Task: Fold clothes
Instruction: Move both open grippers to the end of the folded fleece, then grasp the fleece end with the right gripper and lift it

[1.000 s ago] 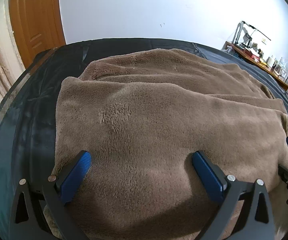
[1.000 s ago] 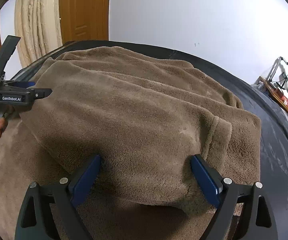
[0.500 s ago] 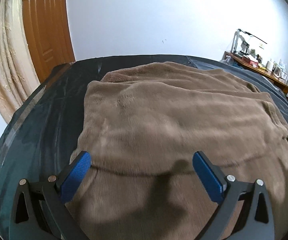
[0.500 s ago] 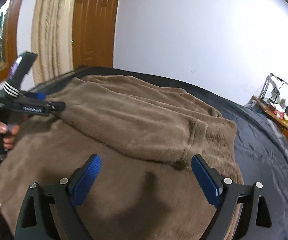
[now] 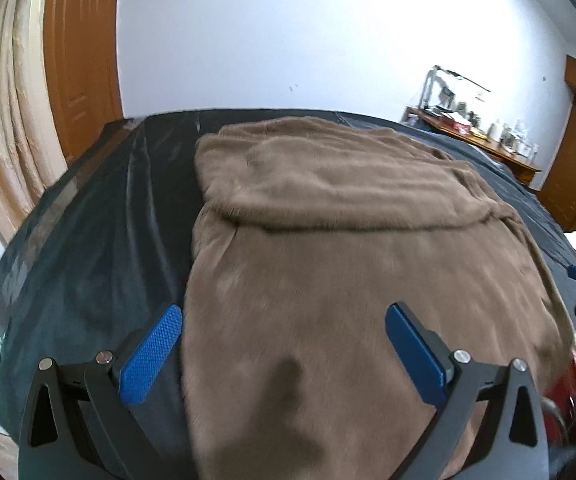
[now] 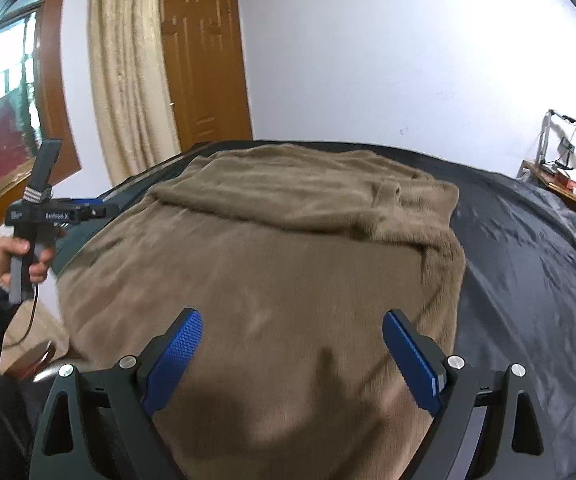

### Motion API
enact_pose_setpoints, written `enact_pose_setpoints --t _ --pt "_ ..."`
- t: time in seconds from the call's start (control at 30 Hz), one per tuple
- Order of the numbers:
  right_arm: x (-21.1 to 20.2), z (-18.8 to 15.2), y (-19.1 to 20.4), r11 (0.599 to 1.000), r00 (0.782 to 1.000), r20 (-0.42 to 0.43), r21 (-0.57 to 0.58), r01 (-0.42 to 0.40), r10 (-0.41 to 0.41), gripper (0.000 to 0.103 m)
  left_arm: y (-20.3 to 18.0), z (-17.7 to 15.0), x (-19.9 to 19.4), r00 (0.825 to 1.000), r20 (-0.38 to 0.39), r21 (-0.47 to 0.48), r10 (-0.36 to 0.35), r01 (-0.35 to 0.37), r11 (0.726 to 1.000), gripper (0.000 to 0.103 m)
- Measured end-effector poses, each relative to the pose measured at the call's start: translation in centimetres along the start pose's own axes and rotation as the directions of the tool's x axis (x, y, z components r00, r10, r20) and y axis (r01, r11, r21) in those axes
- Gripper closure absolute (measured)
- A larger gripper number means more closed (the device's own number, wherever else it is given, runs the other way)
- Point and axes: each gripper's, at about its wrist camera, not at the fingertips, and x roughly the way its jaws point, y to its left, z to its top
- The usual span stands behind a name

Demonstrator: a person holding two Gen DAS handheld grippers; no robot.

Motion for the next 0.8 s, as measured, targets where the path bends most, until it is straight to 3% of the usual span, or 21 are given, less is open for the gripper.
enact_pose_setpoints --t 0.13,0.27,0.4,0.6,0.8 --pt "-1.5 -2.5 0.9 0.999 0.999 -0.027 -0.023 -0.023 0.022 0.01 3.2 -2.7 -2.2 0.997 -0.038 -0.106 -0.067 0.063 0.992 0.001" --pt "-2.6 -5.1 1.6 1.0 0.998 -0.062 -0.007 -0.025 0.024 0.01 5.3 -5.3 -4.3 0.996 -0.028 -0.164 -0.086 0.081 0.983 0.001" --pt "-3.9 -7.1 1.4 0.999 0.995 -0.087 0.021 -0.042 0.044 0.01 5.5 -7.9 -5.5 0.995 -0.033 -0.121 -0.089 0.084 0.989 0.001" --pt "-4.9 -9.9 0.6 0.993 0.984 -0.151 0.078 -0.086 0.097 0.01 5.4 -10.6 -7.0 0.988 -0.035 -0.076 -0.15 0.147 0.986 0.001" --pt "-3.6 -12.1 -1.5 0.975 0.979 -0.175 0.211 -0.07 0.109 0.01 2.9 -12.7 -4.6 0.97 -0.151 0.01 -0.191 0.194 0.981 0.001"
